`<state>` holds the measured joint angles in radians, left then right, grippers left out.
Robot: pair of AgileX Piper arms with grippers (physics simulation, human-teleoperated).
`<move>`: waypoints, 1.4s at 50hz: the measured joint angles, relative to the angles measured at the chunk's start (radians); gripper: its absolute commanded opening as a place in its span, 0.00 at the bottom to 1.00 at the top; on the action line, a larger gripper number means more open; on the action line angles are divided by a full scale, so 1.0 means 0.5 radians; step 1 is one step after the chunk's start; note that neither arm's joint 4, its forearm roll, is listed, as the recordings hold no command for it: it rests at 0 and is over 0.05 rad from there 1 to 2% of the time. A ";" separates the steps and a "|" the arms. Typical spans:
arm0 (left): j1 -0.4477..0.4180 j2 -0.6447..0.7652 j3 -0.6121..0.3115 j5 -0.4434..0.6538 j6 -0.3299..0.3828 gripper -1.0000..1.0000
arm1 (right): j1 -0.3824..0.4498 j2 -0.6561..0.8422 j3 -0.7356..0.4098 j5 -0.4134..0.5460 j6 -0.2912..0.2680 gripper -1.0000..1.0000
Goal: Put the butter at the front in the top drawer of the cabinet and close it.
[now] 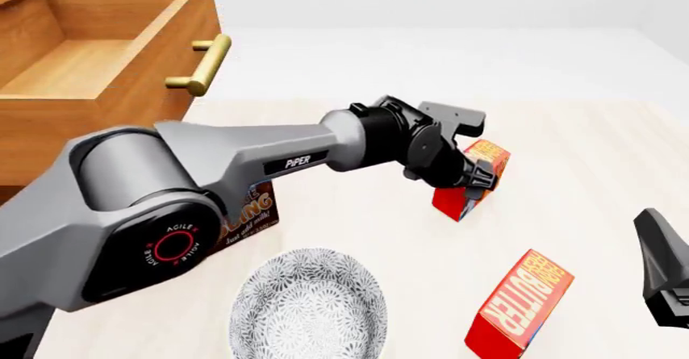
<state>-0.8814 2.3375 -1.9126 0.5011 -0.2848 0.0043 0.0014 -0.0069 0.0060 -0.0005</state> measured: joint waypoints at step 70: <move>-0.010 0.277 -0.568 0.412 0.078 0.00 | 0.000 0.000 0.000 0.000 0.000 1.00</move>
<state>-0.8866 2.4759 -2.1968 0.7073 -0.2459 0.0044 0.0014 -0.0069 0.0060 -0.0005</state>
